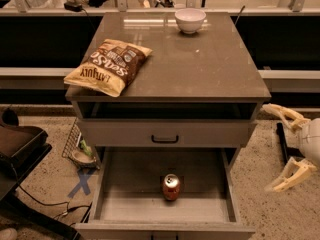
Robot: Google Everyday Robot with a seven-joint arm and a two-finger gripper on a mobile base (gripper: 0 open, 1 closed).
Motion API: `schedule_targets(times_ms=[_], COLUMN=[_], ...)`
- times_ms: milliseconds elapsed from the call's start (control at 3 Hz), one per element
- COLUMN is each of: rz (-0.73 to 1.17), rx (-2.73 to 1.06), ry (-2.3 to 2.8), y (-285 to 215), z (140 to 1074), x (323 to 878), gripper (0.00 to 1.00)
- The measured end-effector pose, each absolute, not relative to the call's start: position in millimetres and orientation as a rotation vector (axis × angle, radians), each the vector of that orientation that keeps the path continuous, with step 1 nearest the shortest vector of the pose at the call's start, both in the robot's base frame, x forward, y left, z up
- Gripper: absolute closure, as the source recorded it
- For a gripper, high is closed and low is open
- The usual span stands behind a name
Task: Pick coke can from middle drawer and place on counter
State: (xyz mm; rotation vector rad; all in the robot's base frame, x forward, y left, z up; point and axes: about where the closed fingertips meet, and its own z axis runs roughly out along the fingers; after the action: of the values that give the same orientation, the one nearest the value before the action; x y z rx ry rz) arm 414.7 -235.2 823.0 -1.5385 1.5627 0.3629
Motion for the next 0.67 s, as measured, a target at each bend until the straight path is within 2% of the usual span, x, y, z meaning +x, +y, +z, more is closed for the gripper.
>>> schedule_targets(times_ms=[667], rz=[0.578], rx=[-1.476], ry=[1.585], y=[-180.4], z=[734.8], x=[412.0], gripper=[0.0])
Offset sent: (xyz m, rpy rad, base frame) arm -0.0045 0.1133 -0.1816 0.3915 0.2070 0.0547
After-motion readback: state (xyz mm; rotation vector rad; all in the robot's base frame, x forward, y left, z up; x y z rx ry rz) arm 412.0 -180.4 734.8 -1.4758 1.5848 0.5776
